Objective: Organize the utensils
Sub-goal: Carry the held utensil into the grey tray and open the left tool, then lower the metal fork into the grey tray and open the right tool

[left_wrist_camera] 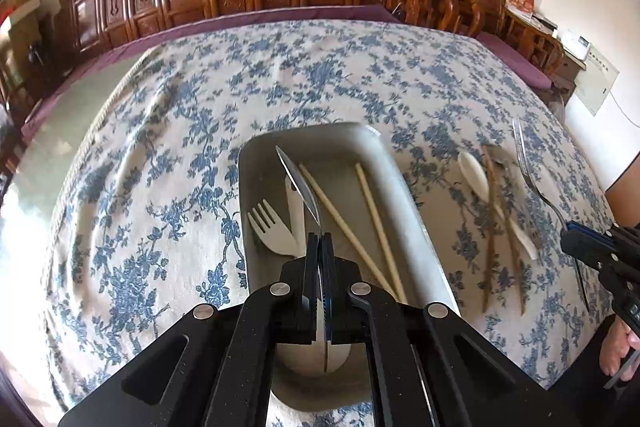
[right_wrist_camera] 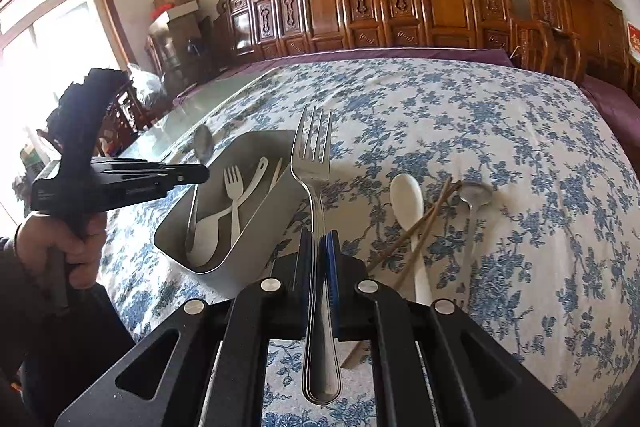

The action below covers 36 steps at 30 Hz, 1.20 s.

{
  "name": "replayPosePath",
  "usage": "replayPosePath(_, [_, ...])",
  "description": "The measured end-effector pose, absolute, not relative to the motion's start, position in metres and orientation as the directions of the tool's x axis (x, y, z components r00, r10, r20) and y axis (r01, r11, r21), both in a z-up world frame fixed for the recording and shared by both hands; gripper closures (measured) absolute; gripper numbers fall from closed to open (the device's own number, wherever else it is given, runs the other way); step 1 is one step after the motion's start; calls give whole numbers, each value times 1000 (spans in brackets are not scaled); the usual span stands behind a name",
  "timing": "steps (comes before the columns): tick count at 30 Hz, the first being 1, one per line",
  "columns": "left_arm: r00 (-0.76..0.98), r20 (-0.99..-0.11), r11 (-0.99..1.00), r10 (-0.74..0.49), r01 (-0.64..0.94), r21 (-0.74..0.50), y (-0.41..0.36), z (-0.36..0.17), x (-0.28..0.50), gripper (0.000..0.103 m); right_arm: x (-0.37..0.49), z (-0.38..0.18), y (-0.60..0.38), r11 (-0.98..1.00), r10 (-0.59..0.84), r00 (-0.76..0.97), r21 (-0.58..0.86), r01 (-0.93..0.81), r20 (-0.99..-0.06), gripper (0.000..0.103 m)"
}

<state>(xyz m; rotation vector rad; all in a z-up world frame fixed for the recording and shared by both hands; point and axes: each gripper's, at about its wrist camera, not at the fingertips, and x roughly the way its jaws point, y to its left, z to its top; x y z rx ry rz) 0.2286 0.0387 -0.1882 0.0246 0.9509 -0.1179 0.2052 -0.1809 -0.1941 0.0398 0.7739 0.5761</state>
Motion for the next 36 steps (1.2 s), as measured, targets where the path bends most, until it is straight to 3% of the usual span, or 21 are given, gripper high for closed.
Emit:
replayPosePath(16, [540,-838,996,-79,75,-46,45,-220,245,99,212,-206,-168,842,502,542,237,-485,-674,94])
replayPosePath(36, [682,-731,1000,-8,4,-7,83,-171,223,98,226,-195,-115,825,526,517,259,-502,-675,94])
